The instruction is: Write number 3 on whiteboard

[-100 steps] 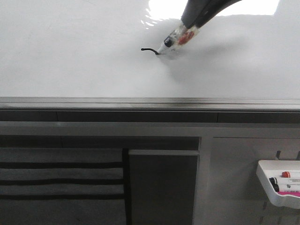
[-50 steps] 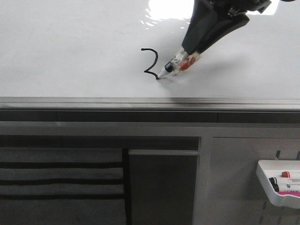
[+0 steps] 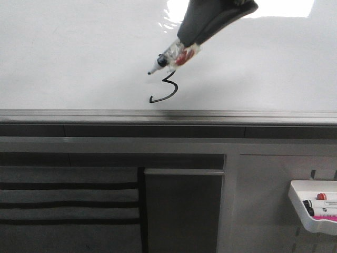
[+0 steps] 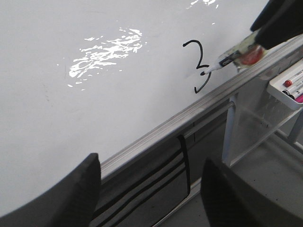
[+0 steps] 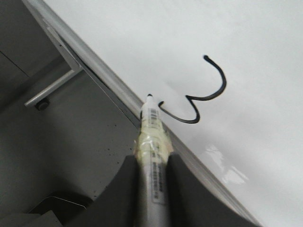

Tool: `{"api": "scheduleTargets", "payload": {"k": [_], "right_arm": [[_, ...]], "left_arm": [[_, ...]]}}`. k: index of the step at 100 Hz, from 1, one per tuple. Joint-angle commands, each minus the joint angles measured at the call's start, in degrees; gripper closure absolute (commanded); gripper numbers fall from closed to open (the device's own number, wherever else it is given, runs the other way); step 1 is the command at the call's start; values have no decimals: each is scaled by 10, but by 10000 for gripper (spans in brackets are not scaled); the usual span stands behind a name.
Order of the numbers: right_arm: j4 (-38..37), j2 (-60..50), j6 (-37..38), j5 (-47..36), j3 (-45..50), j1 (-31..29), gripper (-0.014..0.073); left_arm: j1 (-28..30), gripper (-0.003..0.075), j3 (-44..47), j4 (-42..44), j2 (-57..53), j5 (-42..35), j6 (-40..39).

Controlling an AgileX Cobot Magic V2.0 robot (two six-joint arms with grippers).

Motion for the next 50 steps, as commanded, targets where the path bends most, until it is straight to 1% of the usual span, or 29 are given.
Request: {"api": "scheduleTargets", "payload": {"k": [1, 14, 24, 50], "right_arm": [[3, -73, -22, -28, 15, 20, 566], [3, -132, -50, -30, 64, 45, 566], [3, -161, -52, -28, 89, 54, 566], [3, -180, -52, 11, 97, 54, 566]], "left_arm": [[3, 295, -16, -15, 0, -39, -5], [3, 294, -16, -15, 0, -39, -5], [3, 295, -16, -15, 0, -39, -5], [3, 295, -16, -16, 0, -40, -5]]}}
